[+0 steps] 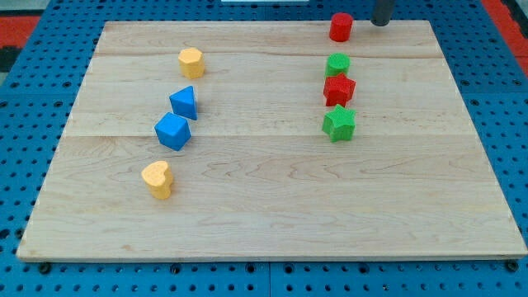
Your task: Slide the red circle above the green circle
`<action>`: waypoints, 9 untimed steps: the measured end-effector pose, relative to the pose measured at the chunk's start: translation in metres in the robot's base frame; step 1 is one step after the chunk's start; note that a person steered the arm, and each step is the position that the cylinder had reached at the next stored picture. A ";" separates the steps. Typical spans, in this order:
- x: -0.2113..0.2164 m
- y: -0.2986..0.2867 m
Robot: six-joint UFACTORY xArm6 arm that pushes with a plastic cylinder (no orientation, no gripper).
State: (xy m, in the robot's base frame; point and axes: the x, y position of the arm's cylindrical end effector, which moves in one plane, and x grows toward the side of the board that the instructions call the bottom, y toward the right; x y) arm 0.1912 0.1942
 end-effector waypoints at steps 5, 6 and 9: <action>0.006 -0.073; 0.006 -0.077; 0.025 -0.123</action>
State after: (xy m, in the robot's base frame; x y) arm 0.2157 0.0709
